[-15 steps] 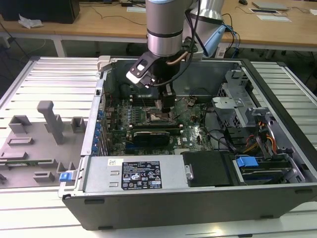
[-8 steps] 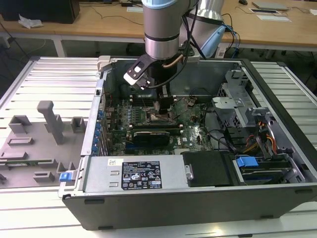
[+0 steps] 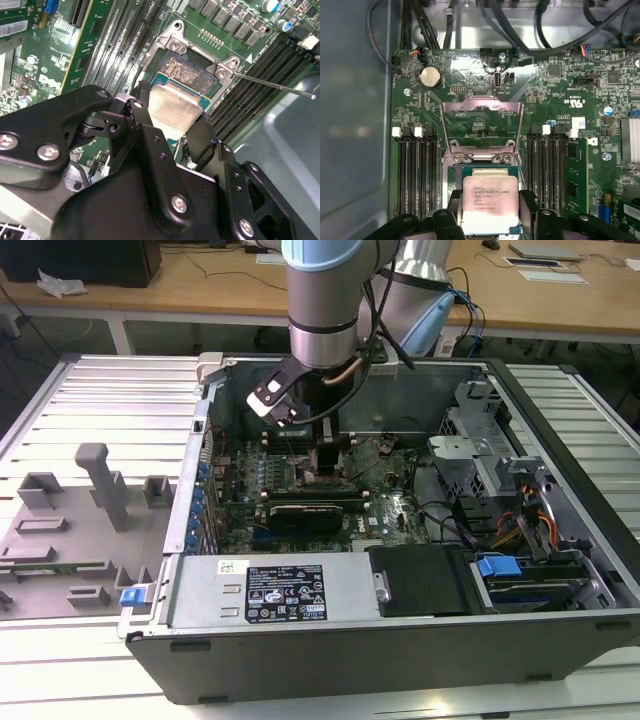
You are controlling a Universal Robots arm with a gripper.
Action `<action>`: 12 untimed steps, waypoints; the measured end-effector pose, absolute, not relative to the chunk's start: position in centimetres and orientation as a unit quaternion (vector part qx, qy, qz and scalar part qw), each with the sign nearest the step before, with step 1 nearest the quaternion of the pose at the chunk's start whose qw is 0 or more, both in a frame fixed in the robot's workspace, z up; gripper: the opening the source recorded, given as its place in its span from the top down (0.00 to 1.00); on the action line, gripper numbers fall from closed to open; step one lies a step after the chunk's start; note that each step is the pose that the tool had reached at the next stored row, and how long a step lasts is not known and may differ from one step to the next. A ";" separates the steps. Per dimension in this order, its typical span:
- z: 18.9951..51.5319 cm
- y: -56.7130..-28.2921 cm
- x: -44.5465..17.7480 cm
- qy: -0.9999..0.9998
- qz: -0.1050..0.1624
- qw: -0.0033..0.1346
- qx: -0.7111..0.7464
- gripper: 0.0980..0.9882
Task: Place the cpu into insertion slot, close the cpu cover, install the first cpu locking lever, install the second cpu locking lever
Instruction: 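Place the cpu into insertion slot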
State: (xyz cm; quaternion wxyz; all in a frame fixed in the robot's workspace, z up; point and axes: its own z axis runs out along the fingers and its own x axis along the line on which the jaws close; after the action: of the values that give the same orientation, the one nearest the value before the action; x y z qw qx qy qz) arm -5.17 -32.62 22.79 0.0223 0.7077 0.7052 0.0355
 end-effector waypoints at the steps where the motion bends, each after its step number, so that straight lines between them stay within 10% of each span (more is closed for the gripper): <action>1: 22.6 -32.5 -5.3 0.704 0.035 0.022 0.709 0.50; 12: 20.9 -32.2 -5.6 0.695 0.035 0.023 0.718 0.50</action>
State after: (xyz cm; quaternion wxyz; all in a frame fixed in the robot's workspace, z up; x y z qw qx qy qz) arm -5.63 -32.15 20.93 0.0228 0.7178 0.6950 0.0352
